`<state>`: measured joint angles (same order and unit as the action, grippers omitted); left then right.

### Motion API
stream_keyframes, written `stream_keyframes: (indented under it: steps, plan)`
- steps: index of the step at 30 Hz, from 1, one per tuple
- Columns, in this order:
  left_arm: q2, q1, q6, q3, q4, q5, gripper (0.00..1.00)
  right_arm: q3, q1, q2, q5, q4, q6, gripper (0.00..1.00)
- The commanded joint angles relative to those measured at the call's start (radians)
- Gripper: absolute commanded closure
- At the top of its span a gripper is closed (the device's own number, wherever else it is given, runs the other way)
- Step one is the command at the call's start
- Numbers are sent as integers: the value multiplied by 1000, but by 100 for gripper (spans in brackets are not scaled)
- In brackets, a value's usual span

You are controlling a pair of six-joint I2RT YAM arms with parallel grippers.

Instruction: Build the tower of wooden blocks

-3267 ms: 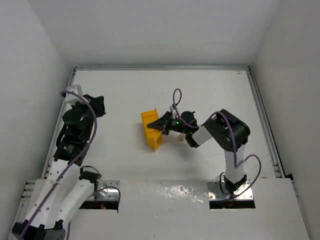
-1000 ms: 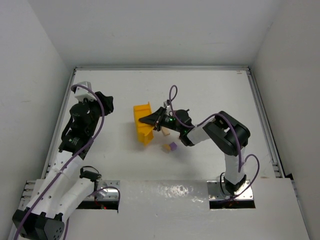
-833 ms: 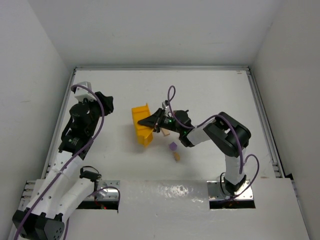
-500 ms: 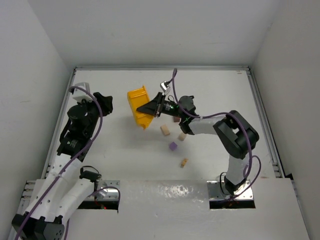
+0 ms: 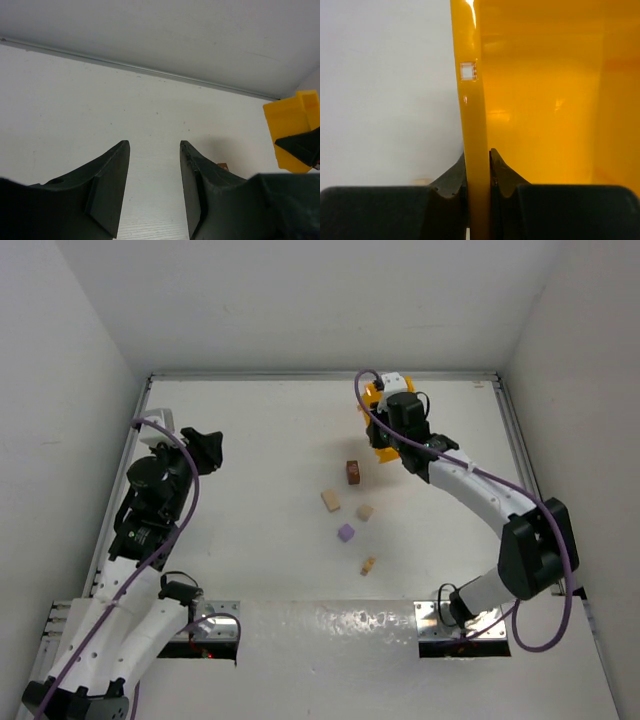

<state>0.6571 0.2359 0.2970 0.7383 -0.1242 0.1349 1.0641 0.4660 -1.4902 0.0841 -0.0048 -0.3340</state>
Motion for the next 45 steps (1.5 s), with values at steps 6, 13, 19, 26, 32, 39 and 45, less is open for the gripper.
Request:
stream_keyframes:
  steps: [6,13,19,26,32,39,45]
  plan:
    - [-39,9,1,10,32,-14,58,109,-159,-235,273,-280,233,100]
    - [-43,11,2,9,31,-18,59,152,-228,-304,240,-274,264,100]
    - [-47,11,1,9,29,-14,59,160,-245,-361,221,-281,204,100]
    - [-37,11,1,9,31,-14,59,157,-256,-397,209,-258,162,100]
    - [-28,11,4,9,32,-14,59,171,-266,-383,212,-261,170,79]
    - [-25,11,2,9,32,-11,59,172,-279,-380,180,-271,142,59]
    - [-25,11,1,10,32,-8,59,151,-279,-214,131,-271,125,46]
